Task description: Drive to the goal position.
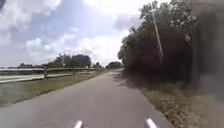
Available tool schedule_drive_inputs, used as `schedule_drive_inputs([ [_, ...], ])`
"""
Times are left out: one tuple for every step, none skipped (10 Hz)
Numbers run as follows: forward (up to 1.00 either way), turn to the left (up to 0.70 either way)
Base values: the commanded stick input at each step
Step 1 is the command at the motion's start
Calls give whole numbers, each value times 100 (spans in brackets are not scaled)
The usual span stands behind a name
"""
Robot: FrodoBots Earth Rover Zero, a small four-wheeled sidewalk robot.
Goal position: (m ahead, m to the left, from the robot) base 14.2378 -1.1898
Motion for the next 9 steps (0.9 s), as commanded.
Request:
schedule_drive_inputs([
  [85,0],
  [85,0],
  [85,0],
  [85,0],
  [85,0],
  [85,0],
  [85,0],
  [85,0],
  [85,0],
])
